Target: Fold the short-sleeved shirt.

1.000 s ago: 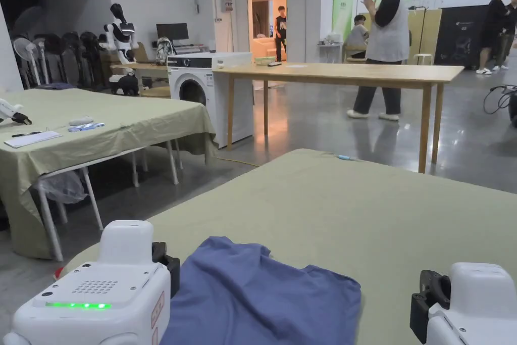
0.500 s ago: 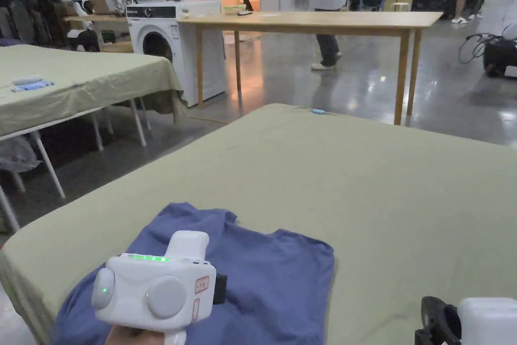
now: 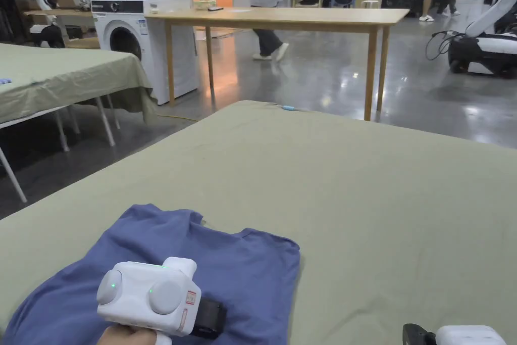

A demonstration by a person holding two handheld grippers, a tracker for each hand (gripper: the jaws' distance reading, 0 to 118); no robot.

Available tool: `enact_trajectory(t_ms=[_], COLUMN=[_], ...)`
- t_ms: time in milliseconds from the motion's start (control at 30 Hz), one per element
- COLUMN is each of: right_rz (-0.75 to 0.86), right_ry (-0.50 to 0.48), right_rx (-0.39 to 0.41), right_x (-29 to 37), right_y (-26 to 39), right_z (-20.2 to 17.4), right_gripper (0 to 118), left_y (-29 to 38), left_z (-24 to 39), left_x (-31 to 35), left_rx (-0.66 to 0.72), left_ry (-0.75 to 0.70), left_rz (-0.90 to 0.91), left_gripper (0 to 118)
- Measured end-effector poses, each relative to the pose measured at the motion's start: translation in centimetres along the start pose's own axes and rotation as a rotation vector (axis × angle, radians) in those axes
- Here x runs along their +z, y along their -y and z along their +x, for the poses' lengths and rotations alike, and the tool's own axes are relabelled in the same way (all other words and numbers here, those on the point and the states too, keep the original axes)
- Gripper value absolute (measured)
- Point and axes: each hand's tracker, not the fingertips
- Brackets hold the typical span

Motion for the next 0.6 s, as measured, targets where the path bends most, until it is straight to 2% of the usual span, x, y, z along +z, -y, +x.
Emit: enact_trajectory(t_ms=[33,67,100,133,200,233,300,400,500,600], right_rz=[0.001,0.002,0.001,0.003,0.007,0.006,0.011,0.026,0.039,0.058], right_ry=[0.01,0.014,0.025,0.041,0.08,0.088,0.118,0.185,0.226,0.279], right_rx=[-0.002,-0.006,-0.008,-0.007,-0.017,-0.026,-0.035,-0.057,-0.106,-0.144], right_x=[0.5,1.2,1.9,2.5,4.2,4.9,6.7,9.3,11.6,13.7], right_y=[0.1,0.2,0.3,0.5,0.8,0.9,1.3,1.9,2.2,2.5], right_z=[0.5,1.0,1.6,2.2,3.6,4.2,5.8,8.0,10.1,12.2], right_gripper=[1,1,1,1,1,1,1,1,1,1], left_y=[-0.1,0.0,-0.2,-0.3,-0.4,-0.1,-0.2,-2.5,-2.3,-3.1], left_z=[-0.1,-0.1,-0.2,-0.3,0.0,0.6,2.0,2.7,7.7,13.6], left_x=[0.2,0.8,1.8,2.5,4.4,5.7,8.7,11.6,16.2,20.0], left_rx=[-0.005,-0.017,-0.025,-0.022,-0.043,-0.034,-0.05,-0.072,-0.17,-0.239], left_ry=[0.007,0.001,-0.014,-0.019,-0.075,-0.058,-0.064,0.02,0.046,0.136], left_rz=[0.0,0.018,0.04,0.063,0.154,0.108,0.173,0.207,0.291,0.366], left_gripper=[98,82,58,3,1,1,1,1,1,1])
